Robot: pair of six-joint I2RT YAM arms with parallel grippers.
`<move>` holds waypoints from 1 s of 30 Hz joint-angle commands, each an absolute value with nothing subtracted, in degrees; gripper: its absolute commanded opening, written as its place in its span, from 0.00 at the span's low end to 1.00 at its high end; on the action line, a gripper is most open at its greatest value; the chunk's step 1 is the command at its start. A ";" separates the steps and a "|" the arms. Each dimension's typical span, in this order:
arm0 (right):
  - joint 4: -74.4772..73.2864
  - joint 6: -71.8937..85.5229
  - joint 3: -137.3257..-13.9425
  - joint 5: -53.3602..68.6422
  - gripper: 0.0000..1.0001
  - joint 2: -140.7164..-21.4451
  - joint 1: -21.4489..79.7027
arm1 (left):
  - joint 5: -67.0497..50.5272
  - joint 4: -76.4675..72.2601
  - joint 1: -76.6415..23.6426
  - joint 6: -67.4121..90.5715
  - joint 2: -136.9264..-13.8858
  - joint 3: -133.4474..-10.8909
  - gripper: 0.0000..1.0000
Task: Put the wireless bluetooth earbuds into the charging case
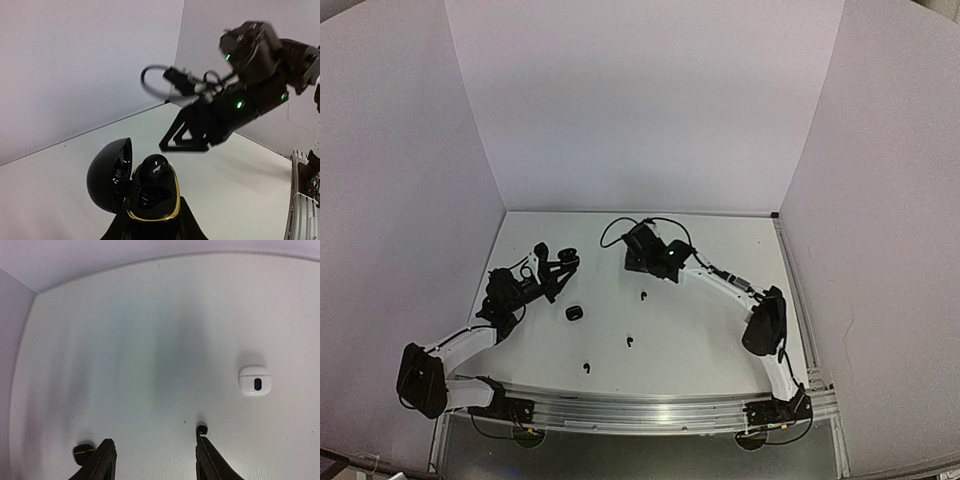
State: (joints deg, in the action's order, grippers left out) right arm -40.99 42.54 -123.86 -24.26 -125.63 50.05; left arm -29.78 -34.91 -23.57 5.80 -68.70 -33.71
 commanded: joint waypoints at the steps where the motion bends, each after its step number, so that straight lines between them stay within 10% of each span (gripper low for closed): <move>1: -49.80 43.45 -129.38 -21.20 0.50 -134.32 49.51 | -29.61 -34.05 -23.64 4.96 -66.68 -35.16 0.00; 30: -52.28 40.99 -131.50 -17.79 0.28 -148.70 47.38 | -30.52 -32.66 -23.65 5.19 -66.36 -35.77 0.00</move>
